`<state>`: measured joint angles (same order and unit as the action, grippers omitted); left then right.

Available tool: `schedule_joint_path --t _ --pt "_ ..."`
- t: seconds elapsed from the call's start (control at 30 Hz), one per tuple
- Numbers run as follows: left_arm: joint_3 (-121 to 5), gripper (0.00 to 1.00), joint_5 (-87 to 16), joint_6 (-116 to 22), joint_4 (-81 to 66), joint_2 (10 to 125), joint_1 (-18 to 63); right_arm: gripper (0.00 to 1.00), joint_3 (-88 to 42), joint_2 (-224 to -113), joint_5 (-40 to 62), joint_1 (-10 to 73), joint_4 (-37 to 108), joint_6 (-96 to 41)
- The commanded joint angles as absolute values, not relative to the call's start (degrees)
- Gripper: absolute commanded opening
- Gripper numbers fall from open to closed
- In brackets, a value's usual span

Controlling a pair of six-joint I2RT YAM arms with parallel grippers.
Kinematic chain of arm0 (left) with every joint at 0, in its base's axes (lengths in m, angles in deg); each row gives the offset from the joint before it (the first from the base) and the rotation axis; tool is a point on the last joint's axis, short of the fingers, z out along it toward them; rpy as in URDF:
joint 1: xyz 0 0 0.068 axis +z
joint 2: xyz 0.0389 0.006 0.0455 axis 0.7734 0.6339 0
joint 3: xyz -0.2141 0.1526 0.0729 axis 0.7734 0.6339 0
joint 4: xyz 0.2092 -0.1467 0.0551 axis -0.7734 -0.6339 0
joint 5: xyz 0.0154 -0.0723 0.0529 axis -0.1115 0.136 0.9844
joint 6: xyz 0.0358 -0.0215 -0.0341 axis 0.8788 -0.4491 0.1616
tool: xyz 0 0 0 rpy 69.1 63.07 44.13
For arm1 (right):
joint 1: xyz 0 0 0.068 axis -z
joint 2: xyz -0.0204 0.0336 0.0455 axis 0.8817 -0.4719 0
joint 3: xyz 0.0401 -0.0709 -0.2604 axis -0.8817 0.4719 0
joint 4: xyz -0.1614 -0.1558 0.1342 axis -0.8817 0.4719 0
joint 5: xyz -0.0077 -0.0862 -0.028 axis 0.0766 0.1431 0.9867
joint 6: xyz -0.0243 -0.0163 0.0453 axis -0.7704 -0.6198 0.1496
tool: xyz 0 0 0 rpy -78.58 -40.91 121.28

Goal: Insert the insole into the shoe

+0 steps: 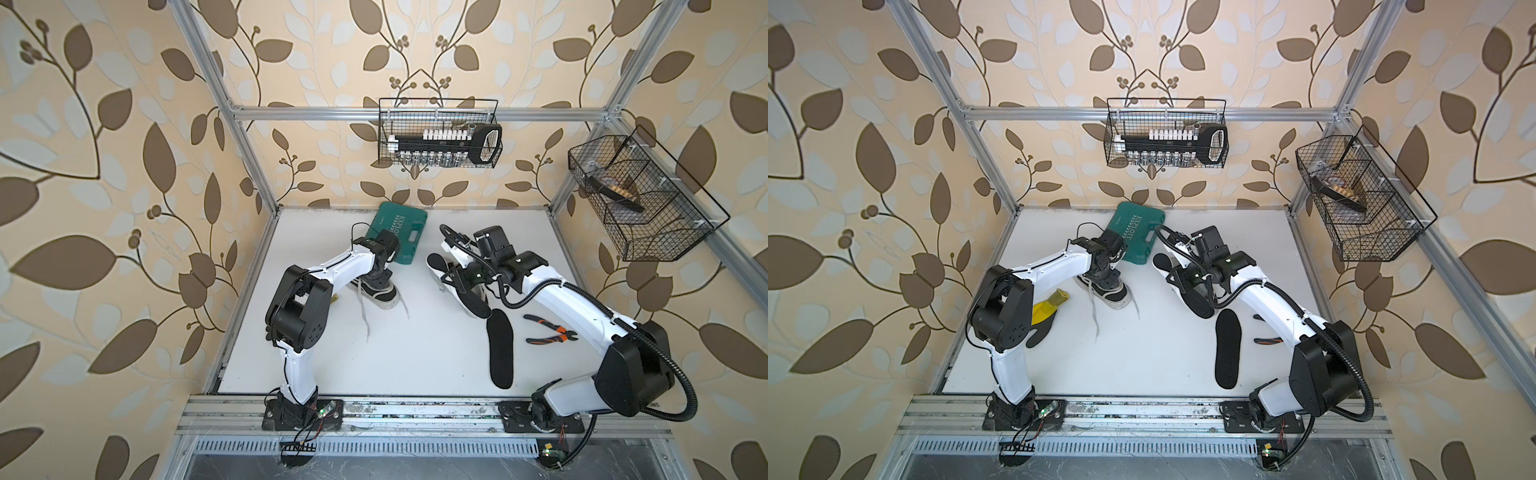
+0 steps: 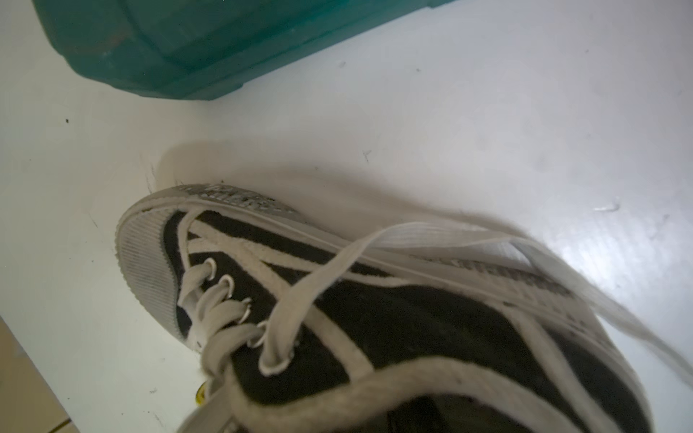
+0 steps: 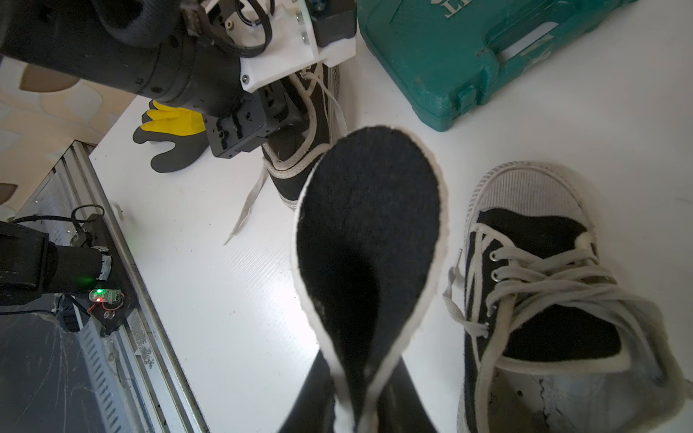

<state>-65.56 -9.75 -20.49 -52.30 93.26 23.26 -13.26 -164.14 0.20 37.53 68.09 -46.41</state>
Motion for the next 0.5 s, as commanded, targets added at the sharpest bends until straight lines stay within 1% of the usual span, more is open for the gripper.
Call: schedule_joint_path --t 0.0,0.1,0.13,0.2,0.23,0.27,0.47 --pt "-64.63 0.35 -9.17 -20.86 -51.44 94.17 23.33 0.19 -15.26 -163.83 -0.80 37.77 69.33 -46.98" --pt "-64.21 0.34 -6.56 -20.98 -51.17 94.16 23.33 0.19 -15.86 -163.50 -0.69 37.83 70.11 -47.33" --pt "-64.37 0.29 -5.07 -21.23 -51.40 93.90 23.33 0.19 -16.05 -163.30 -0.57 37.82 70.37 -47.48" --pt "-64.10 0.10 -4.04 -21.55 -51.17 92.42 23.33 0.18 -16.10 -162.82 -0.07 37.93 70.83 -47.84" --pt "-63.96 0.04 -5.04 -21.46 -51.17 91.40 23.33 0.18 -16.21 -162.67 0.28 37.86 71.09 -48.19" --pt "-64.23 0.01 -6.27 -21.63 -51.69 90.60 23.37 0.18 -16.24 -162.45 0.54 37.95 71.42 -48.54" --pt "-70.52 0.00 -14.38 -24.86 -62.47 90.30 24.50 0.16 -17.28 -162.40 2.37 38.04 74.54 -50.74"
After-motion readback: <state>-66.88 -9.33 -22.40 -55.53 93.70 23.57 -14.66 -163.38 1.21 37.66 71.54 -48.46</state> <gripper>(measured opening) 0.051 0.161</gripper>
